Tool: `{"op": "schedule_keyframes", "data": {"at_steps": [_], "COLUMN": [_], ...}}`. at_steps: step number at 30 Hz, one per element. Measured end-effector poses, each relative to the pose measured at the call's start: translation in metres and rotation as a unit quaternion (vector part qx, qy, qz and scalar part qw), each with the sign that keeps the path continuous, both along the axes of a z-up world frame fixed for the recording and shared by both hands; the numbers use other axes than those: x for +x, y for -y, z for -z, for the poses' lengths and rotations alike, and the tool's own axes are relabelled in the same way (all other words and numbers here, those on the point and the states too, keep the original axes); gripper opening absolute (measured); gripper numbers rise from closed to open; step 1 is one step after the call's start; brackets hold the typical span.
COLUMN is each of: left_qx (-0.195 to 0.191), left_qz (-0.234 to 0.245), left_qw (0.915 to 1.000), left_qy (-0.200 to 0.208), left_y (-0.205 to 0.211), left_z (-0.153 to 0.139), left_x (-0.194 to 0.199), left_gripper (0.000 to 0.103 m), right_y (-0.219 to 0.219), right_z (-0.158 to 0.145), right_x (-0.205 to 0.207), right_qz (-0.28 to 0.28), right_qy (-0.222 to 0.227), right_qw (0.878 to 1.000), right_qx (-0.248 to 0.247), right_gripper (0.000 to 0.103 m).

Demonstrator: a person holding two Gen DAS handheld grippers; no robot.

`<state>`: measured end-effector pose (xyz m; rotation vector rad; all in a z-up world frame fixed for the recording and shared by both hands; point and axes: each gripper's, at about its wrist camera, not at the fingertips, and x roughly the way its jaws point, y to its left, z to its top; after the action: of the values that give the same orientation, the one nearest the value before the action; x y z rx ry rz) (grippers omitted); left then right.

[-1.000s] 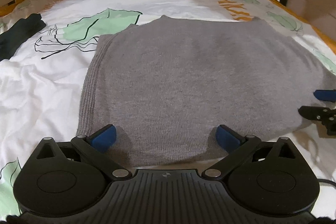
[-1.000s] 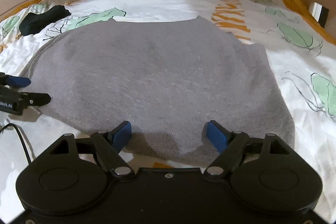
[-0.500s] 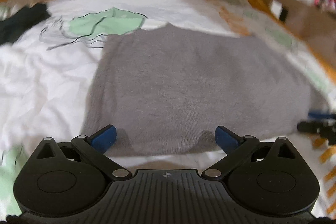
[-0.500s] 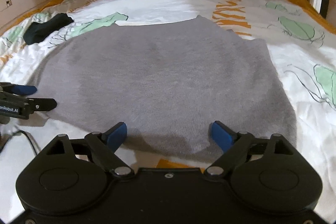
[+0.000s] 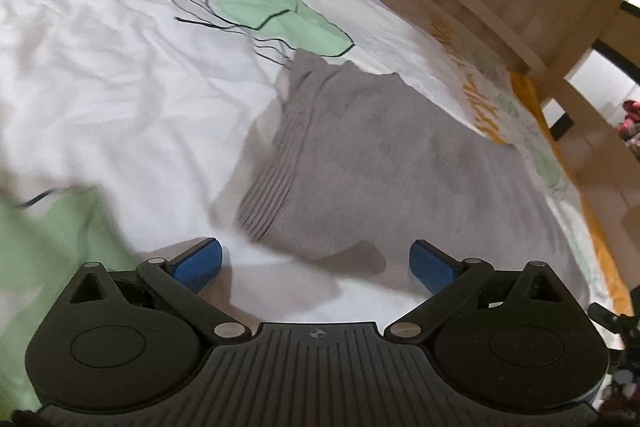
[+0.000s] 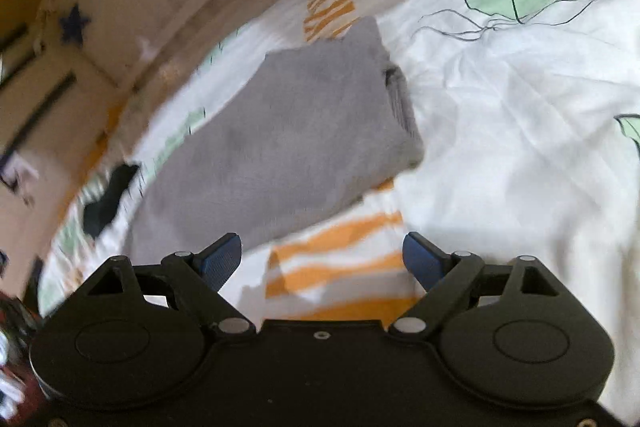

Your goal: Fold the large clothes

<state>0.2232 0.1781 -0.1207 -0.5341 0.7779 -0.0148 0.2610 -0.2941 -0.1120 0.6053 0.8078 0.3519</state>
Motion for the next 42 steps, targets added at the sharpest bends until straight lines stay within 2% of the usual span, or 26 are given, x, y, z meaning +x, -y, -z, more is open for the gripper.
{"op": "schedule_keyframes", "data": {"at_steps": [6,10,11,12,13,14,15,16,18,19,25,31,36,38,39,40,41,42], "left_qx": [-0.006,-0.008,-0.007,-0.006,-0.004,0.001,0.002,-0.012,-0.06,-0.069,-0.075,-0.081,-0.082,-0.058,-0.037,-0.025,-0.025,-0.025], "left_qz": [0.005,0.018,0.023,0.026,0.027,0.024,0.02,0.022,0.021,0.02,0.054,0.094,0.122,0.118,0.11,0.102,0.093,0.088], "left_qw": [0.9999,0.9996,0.9995,0.9995,0.9995,0.9996,0.9997,0.9996,0.998,0.9974,0.9956,0.9922,0.9886,0.99,0.9913,0.9923,0.9934,0.9941], "left_qy": [0.012,0.021,0.02,0.019,0.018,0.014,0.01,0.008,0.002,-0.002,0.017,0.006,-0.03,-0.051,-0.061,-0.066,-0.062,-0.059], "left_y": [0.006,0.01,0.012,0.012,0.012,0.011,0.009,0.004,-0.006,-0.008,-0.006,-0.006,-0.007,-0.007,-0.007,-0.007,-0.007,-0.008], "left_z": [0.006,0.007,0.006,0.005,0.003,0.002,0.001,0.001,0.001,-0.001,-0.033,-0.048,-0.039,-0.027,-0.02,-0.014,-0.012,-0.013], "left_x": [0.038,0.05,0.051,0.05,0.049,0.046,0.046,0.045,0.046,0.046,0.031,-0.007,-0.047,-0.054,-0.056,-0.056,-0.057,-0.059], "left_gripper": [0.102,0.101,0.1,0.092,0.074,0.062,0.034,0.023,0.02,0.02,0.018,0.018,0.019,0.022,0.026,0.034,0.035,0.036], "right_y": [0.007,0.0,-0.003,-0.005,-0.007,-0.009,-0.01,-0.01,-0.012,-0.013,-0.01,-0.002,0.013,0.014,0.014,0.013,0.013,0.014], "right_z": [0.018,0.02,0.021,0.021,0.022,0.026,0.029,0.031,0.029,0.026,-0.011,-0.039,-0.041,-0.034,-0.028,-0.022,-0.016,-0.012], "right_x": [0.045,0.068,0.073,0.075,0.079,0.082,0.083,0.079,0.075,0.073,0.053,0.016,-0.03,-0.044,-0.047,-0.05,-0.052,-0.053], "right_qz": [0.024,0.02,0.015,0.012,0.01,0.008,0.012,0.014,0.015,0.016,0.02,0.005,-0.011,-0.025,-0.034,-0.036,-0.032,-0.031], "right_qy": [0.011,0.027,0.029,0.03,0.026,0.011,-0.003,-0.005,0.004,0.004,0.039,0.043,-0.008,-0.044,-0.065,-0.083,-0.097,-0.106], "right_qw": [0.997,0.996,0.996,0.997,0.997,0.998,0.998,0.998,0.998,0.999,0.998,0.999,1.0,0.999,0.997,0.996,0.994,0.993], "right_qx": [0.079,0.082,0.079,0.076,0.071,0.069,0.065,0.067,0.059,0.052,0.044,0.033,0.027,0.01,-0.002,-0.019,-0.037,-0.046], "right_gripper": [0.09,0.09,0.087,0.082,0.062,0.035,0.023,0.021,0.017,0.016,0.014,0.014,0.014,0.016,0.018,0.025,0.035,0.037]}}
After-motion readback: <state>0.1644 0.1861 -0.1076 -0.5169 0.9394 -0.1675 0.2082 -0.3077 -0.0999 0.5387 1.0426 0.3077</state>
